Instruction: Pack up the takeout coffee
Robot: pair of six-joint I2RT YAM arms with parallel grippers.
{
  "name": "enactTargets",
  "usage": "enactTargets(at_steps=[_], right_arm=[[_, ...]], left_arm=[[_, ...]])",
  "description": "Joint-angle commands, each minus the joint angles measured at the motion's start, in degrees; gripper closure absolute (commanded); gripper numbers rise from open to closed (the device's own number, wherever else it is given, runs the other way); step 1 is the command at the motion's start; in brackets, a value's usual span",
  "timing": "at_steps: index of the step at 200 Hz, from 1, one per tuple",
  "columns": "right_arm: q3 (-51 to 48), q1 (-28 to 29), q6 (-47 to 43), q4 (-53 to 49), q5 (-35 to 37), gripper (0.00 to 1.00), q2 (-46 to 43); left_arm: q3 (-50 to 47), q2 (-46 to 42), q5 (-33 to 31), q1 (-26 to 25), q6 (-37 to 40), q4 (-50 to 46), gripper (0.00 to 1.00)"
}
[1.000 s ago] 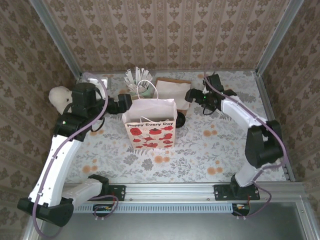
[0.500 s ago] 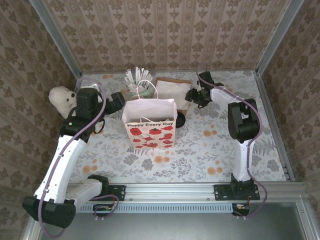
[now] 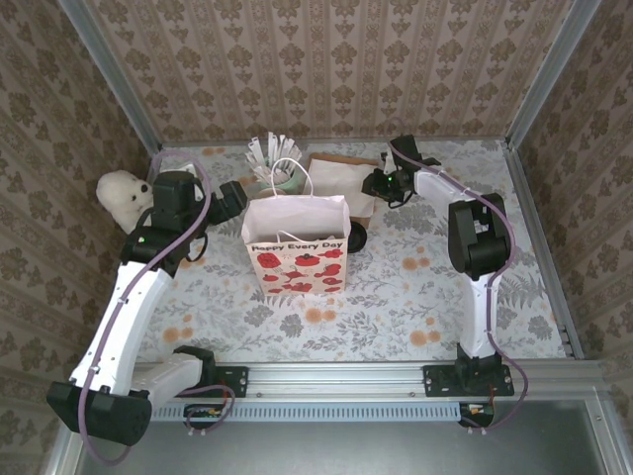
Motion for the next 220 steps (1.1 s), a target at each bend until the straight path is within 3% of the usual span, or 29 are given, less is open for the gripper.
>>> enactTargets(at_steps=[1,38,74,120,177,220], right_arm=[[1.31,0.22,-0.92,0.46,-1.14,0.78,0.19],[-2.58,0.31,-0.97,5.44,-1.54,1.0,-4.23],[-11.99,0.28,0.41,18.68,-3.97,1.0,-12.48],[-24.92,0.28,-0.76,39.4,-6.2,1.0,-22.85],[-27.79,0.65,-6.64,43.21,-8.92,1.0,-32.44],[-26.59,1.78,-12.96,37.62,-10.62,1.0,-40.99]], left_arm=[[1.04,-0.29,0.5,0.64,0.74,-0.76,0.0],[0.37,-0.98,0.17,0.8,0.81,-1.01,0.0],[-1.24,-1.21,1.9,1.45,0.77,1.49,0.0],[-1.53,-1.23,10.47,4.76,5.88,7.1,0.0],[-3.17,-3.68,22.52,6.46,15.16,19.13,0.0],[-2.38,-3.71,32.1,6.52,19.57,25.1,0.0]])
